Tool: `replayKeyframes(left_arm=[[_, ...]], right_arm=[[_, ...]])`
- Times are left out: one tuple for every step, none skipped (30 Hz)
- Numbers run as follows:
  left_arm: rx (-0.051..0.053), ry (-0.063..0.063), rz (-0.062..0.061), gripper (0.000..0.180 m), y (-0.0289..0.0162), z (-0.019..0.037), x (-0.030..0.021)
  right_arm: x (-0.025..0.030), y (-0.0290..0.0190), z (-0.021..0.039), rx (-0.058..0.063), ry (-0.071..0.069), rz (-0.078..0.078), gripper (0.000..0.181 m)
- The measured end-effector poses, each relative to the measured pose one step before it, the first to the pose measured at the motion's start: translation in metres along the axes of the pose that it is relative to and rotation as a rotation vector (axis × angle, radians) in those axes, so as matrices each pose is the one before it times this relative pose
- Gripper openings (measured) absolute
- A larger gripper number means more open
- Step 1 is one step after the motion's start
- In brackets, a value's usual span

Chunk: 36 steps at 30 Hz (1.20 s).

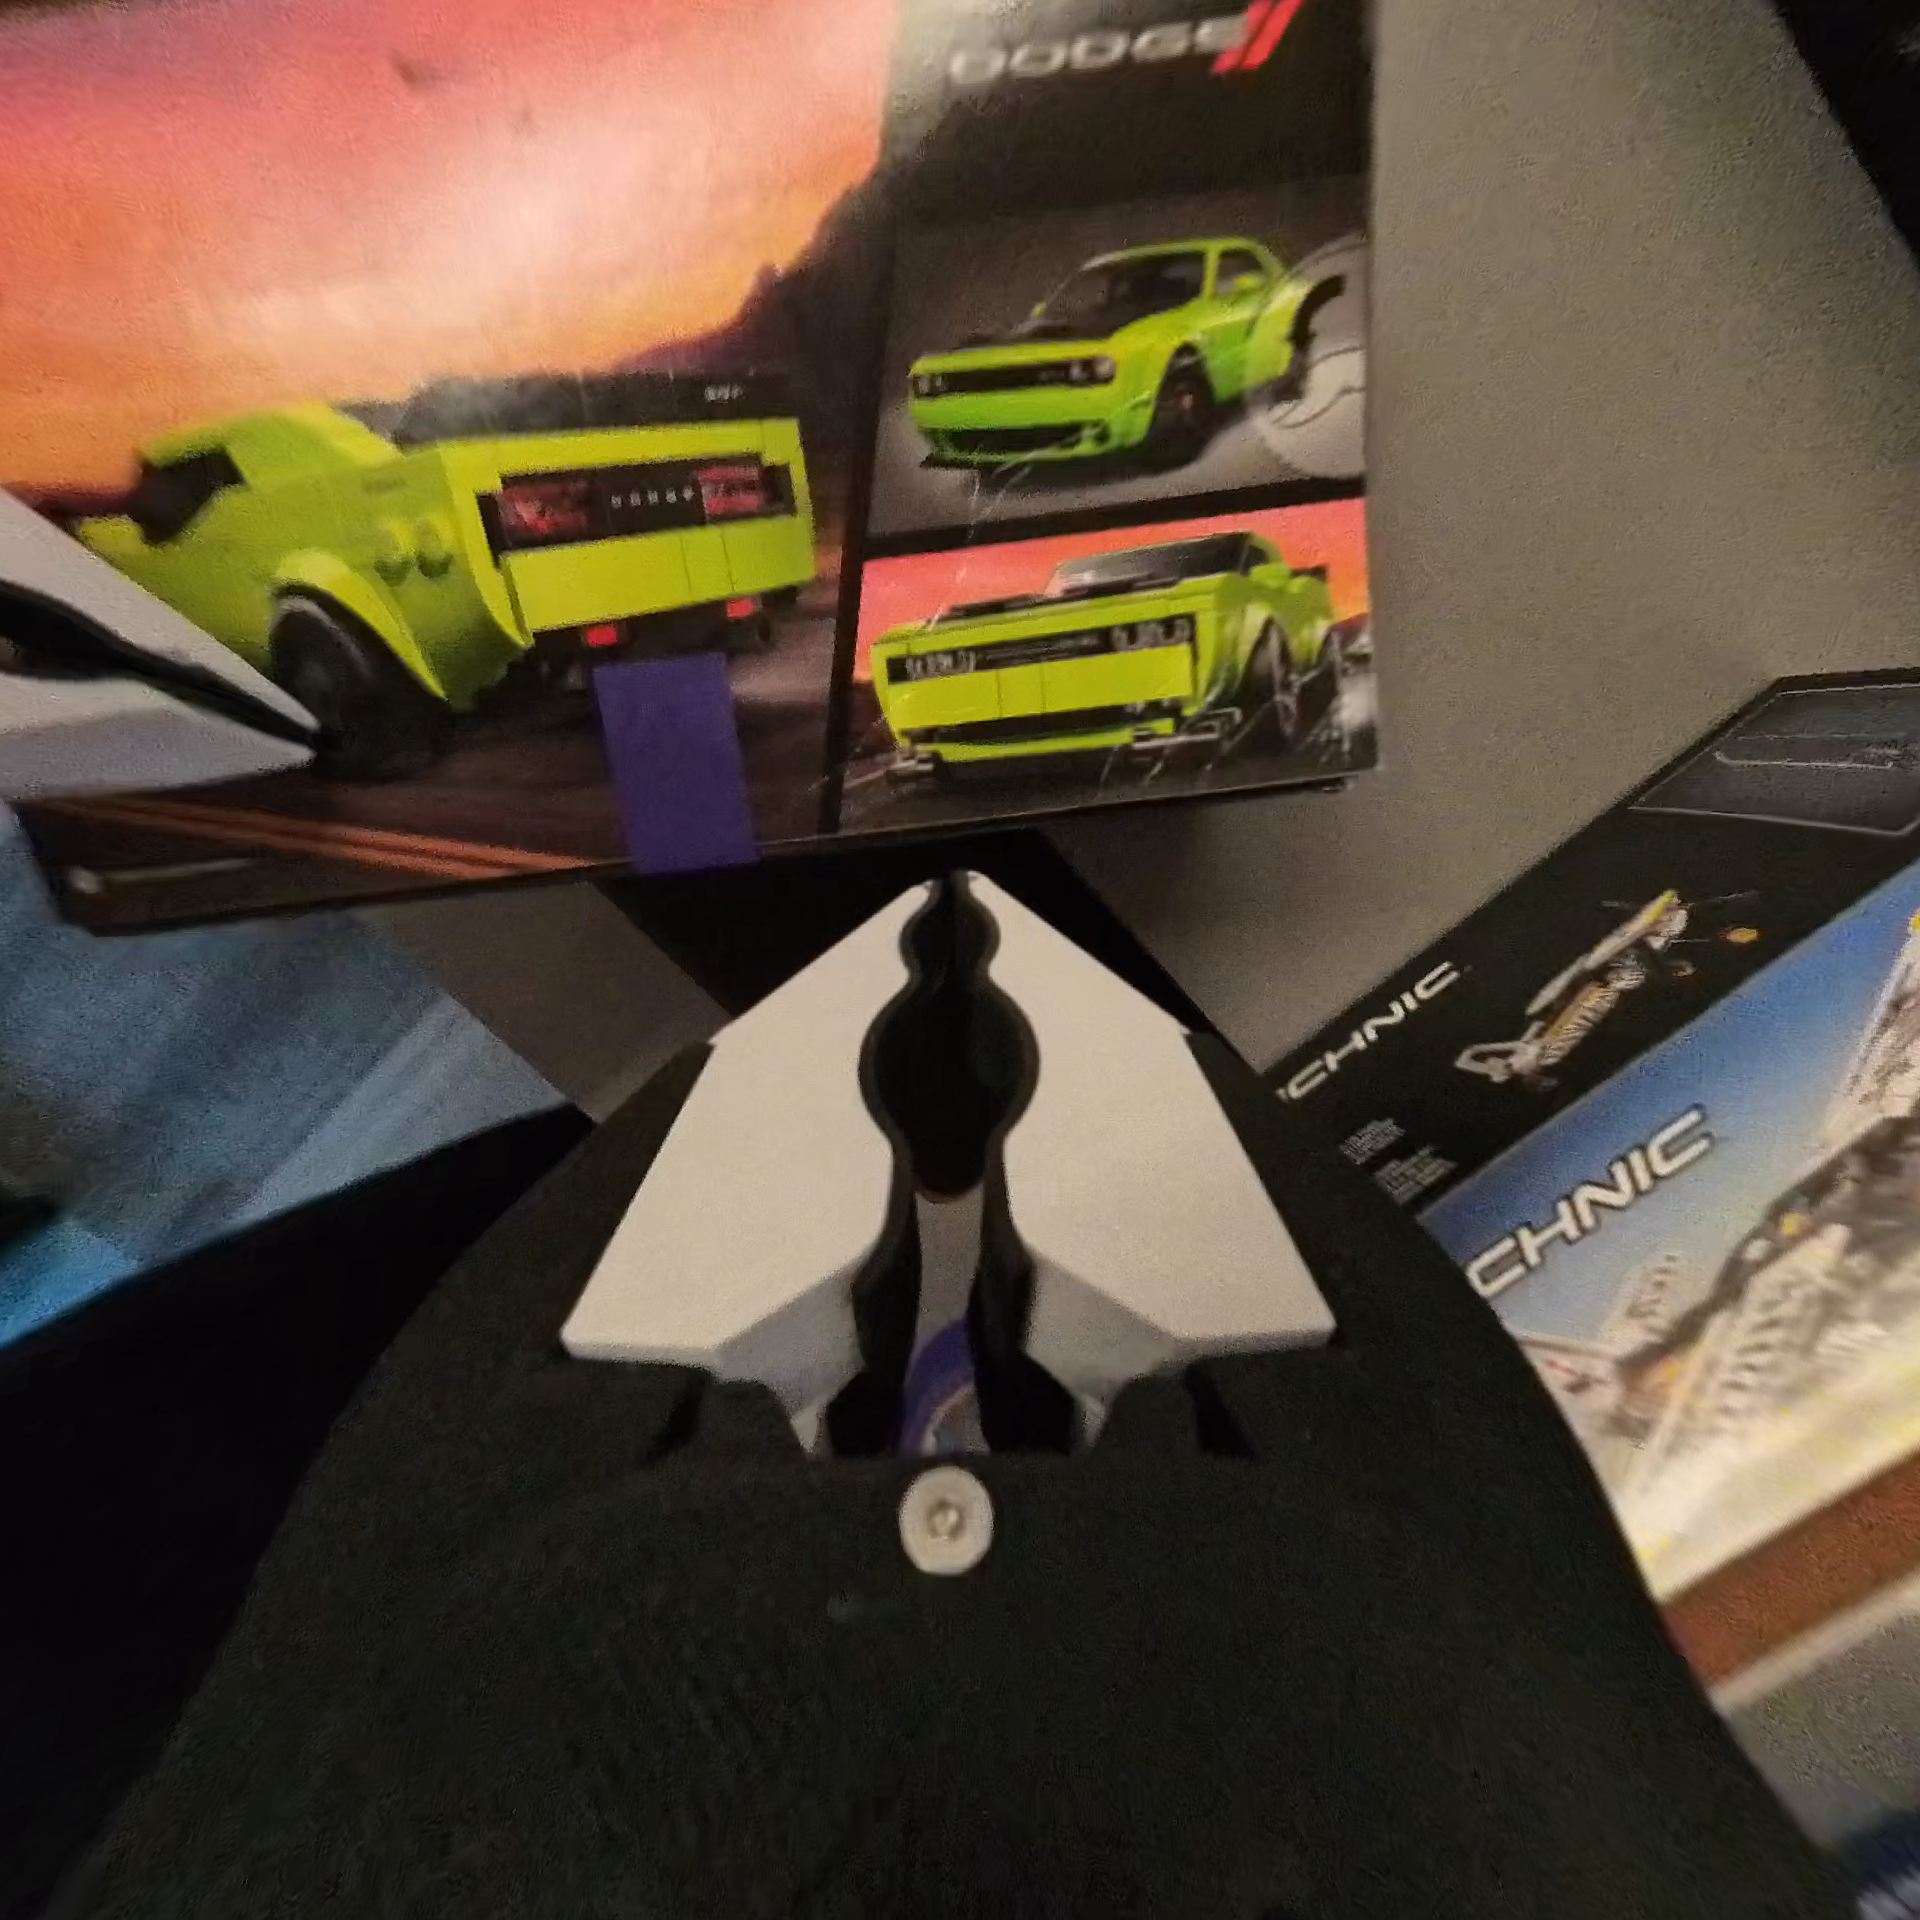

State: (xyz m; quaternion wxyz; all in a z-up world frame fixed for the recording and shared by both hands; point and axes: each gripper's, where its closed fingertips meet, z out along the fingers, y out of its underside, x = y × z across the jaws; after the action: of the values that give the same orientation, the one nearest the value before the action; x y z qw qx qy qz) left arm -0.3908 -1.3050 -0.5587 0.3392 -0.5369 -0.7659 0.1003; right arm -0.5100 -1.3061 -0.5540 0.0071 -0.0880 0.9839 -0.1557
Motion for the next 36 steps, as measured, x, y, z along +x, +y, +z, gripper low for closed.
replayKeyframes(left_arm=[[-0.0013,0.0005,0.0017,0.0,-0.00004,0.00015,-0.00011],[-0.0012,0.0,0.0012,0.0,-0.00003,-0.00004,0.0],[-0.0011,-0.0002,-0.001,0.0,-0.00013,-0.00007,-0.00005],[-0.0001,-0.0011,-0.0011,0.0,0.00007,-0.00012,0.00004],[0.0008,-0.0027,-0.0007,0.0,-0.00002,-0.00009,0.0],[0.0,-0.0037,-0.0014,0.0,0.00006,-0.00007,0.00002],[-0.001,-0.0047,-0.0012,0.0,-0.00007,-0.00003,-0.00004],[-0.0024,-0.0056,0.0011,0.0,0.00011,-0.00008,0.00001],[-0.0036,-0.0057,0.0021,0.0,-0.00004,-0.00008,-0.00006],[-0.0044,-0.0061,0.0024,0.0,0.00005,-0.00001,-0.00017],[-0.0074,-0.0083,0.0047,0.0,0.00071,0.00025,-0.00063],[-0.002,-0.0024,0.0027,0.0,-0.00009,-0.00029,0.0],[-0.0017,0.0004,-0.0008,0.0,-0.00007,-0.00033,0.00006],[-0.0008,0.0004,-0.0008,0.0,0.00009,-0.00002,-0.00011],[0.0003,0.0012,-0.0021,0.0,0.00022,0.00037,-0.00019],[0.0043,0.0025,-0.0054,0.0,-0.00003,0.00002,-0.00013],[0.0058,0.0053,-0.0125,0.0,-0.00016,-0.00018,-0.00001],[0.0076,0.0047,-0.0173,0.0,-0.00035,-0.00031,-0.00009],[0.0114,0.0009,-0.0151,0.0,-0.00103,-0.00109,-0.00017],[0.0122,-0.0155,-0.0151,0.0,-0.00097,-0.00207,-0.00169],[0.0224,-0.0338,-0.0122,0.0,-0.00111,-0.00367,-0.00387],[0.0434,-0.041,-0.0192,0.0,-0.00225,-0.00596,-0.00473],[0.072,-0.0339,-0.041,0.0,-0.00499,-0.00881,-0.00353],[0.0848,-0.011,-0.0563,0.0,-0.00591,-0.01149,0.00001],[0.0916,0.0091,-0.0616,0.0,-0.00606,-0.0128,0.00304],[0.0919,0.0064,-0.0577,0.0,-0.00467,-0.01288,0.00274],[0.0839,-0.0207,-0.0586,0.007,-0.00154,-0.01154,-0.00196],[0.0658,-0.0441,-0.0683,0.025,0.00212,-0.00901,-0.00719],[0.038,-0.0394,-0.0802,0.029,0.00628,-0.00604,-0.00851],[0.0325,-0.026,-0.0923,0.037,0.0072,-0.00298,-0.00799],[0.0365,-0.0054,-0.1005,0.044,0.00615,-0.00058,-0.00604],[0.0358,0.0166,-0.0959,0.046,0.00475,0.00088,-0.00291],[0.0356,0.0032,-0.0814,0.049,0.00347,0.00217,-0.00489],[0.0343,-0.0078,-0.0559,0.05,0.00214,0.00307,-0.00568],[0.032,-0.0141,-0.0338,0.052,0.00101,0.00353,-0.00528],[0.0258,-0.0264,-0.0197,0.056,0.00101,0.00373,-0.00647]], right_arm=[[-0.0033,-0.00569,-0.00431,0.0614,-0.0686,0.0553,0.0],[-0.00828,-0.0054,-0.00215,0.0532,-0.0957,0.059,0.0],[-0.01175,-0.00474,0.00035,0.0417,-0.1156,0.0647,0.0],[-0.01479,-0.0051,0.0028,0.0336,-0.1356,0.0706,0.0],[-0.01122,-0.00332,0.00584,0.0161,-0.1118,0.0771,0.0],[-0.00597,-0.00159,0.00745,0.0021,-0.0764,0.0716,0.0],[-0.00421,-0.00053,0.00911,-0.0065,-0.0645,0.0562,0.0],[-0.00233,0.00227,0.00886,-0.0249,-0.0589,0.049,0.0],[0.00302,0.00377,0.00859,-0.0365,-0.0261,0.0455,0.0],[0.00648,0.00465,0.00673,-0.0381,-0.0065,0.0413,0.0],[0.00402,-0.00095,0.00445,-0.005,-0.0239,0.0308,0.0],[0.00127,-0.00656,-0.00122,0.0296,-0.0211,0.0475,0.0],[0.00234,-0.00685,-0.00431,0.0435,0.0092,0.0245,0.0],[0.00427,-0.00219,-0.00527,0.0248,0.0286,-0.0131,0.0],[0.00382,0.00488,-0.00445,-0.0099,0.0139,-0.0166,0.0],[0.00143,0.01026,-0.00341,-0.0291,-0.0175,0.012,0.0],[0.00075,0.01482,-0.00305,-0.0441,-0.0413,0.0382,0.0],[0.00166,0.01548,-0.00316,-0.043,-0.036,0.0366,0.0],[0.01069,0.01212,-0.00554,-0.0227,0.0283,0.0177,0.0],[0.00701,0.00773,-0.00801,0.0149,0.0148,-0.0268,0.0],[-0.00815,-0.00573,-0.01191,0.0752,-0.0423,-0.0542,0.0],[-0.01471,-0.01717,-0.0155,0.1266,-0.0501,-0.0939,0.0],[-0.01482,-0.02249,-0.0162,0.1316,-0.0194,-0.1226,0.0],[-0.01166,-0.022,-0.01234,0.0869,-0.0066,-0.1281,0.0],[-0.0037,-0.01849,-0.00703,0.032,0.0157,-0.1139,0.0],[0.00565,-0.01446,-0.00198,-0.0028,0.0374,-0.0874,0.024],[0.0084,-0.00913,0.00158,-0.0325,0.0179,-0.065,0.057],[0.0128,-0.00491,0.00487,-0.0618,0.0061,-0.0274,0.062],[0.01586,-0.00261,0.0067,-0.0814,0.0042,-0.0102,0.067],[0.01593,-0.00221,0.00908,-0.0774,0.0039,-0.0147,0.072],[0.01533,-0.00328,0.00933,-0.061,0.0041,-0.0182,0.075],[0.01353,-0.00186,0.01256,-0.0595,0.0007,-0.005,0.077],[0.00713,-0.00059,0.01342,-0.062,-0.0226,0.0065,0.08],[0.0076,0.00159,0.01466,-0.0683,-0.0153,0.0177,0.083],[0.00637,0.00364,0.01282,-0.0744,-0.013,0.0145,0.086],[0.00478,0.00533,0.01078,-0.0767,-0.0155,0.0088,0.087]])
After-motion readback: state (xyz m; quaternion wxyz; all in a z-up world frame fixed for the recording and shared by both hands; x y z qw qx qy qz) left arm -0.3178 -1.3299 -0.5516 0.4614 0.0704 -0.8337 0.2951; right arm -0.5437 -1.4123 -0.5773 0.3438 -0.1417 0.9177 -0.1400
